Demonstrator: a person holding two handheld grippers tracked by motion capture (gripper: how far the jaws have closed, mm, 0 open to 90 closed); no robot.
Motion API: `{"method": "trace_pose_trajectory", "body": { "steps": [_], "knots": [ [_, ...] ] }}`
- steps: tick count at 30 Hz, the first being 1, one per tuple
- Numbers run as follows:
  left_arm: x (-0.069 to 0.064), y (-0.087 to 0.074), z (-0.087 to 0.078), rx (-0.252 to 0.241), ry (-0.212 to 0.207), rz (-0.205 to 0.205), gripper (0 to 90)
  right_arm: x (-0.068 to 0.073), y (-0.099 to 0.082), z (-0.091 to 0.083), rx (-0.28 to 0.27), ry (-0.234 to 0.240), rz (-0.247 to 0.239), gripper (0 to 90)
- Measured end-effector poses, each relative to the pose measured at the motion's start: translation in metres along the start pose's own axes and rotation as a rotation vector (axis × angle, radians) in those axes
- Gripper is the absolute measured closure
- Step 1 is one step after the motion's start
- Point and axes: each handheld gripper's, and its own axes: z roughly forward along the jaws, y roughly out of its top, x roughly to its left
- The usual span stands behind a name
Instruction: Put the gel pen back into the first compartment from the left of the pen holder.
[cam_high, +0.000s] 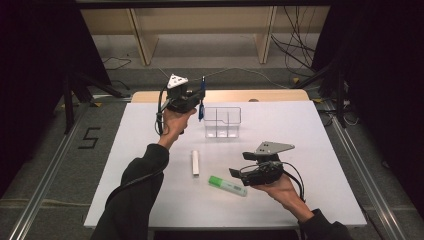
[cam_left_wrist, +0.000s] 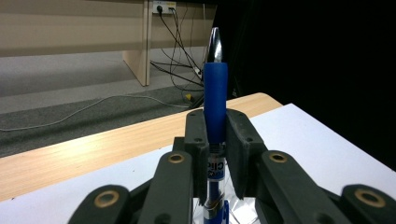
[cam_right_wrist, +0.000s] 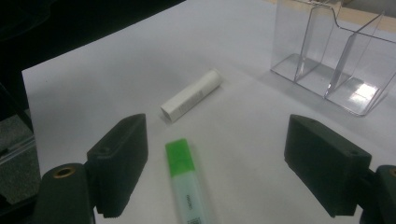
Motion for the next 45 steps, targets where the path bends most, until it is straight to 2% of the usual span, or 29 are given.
{"method": "trace_pose_trajectory", "body": {
  "steps": [6,12,18,24,45],
  "knots": [
    [-0.001,0.000,0.007,-0.013,-0.001,-0.021,79.3,0.000,0.000,0.000,-0.003,0.005,-0.003,22.4],
    [-0.003,0.000,0.014,-0.016,-0.001,-0.023,79.3,0.001,-0.001,0.001,-0.006,0.008,0.000,22.4],
    [-0.004,0.000,0.021,-0.018,0.005,-0.007,79.2,0.001,-0.001,0.001,-0.007,0.009,-0.003,22.4],
    [-0.005,0.000,0.027,-0.028,0.006,-0.021,79.2,0.001,-0.001,0.002,0.000,0.011,-0.006,22.4],
    [-0.006,-0.011,0.041,-0.025,0.016,-0.016,79.1,0.003,-0.002,0.002,-0.001,0.017,-0.004,22.5]
  ]
}}
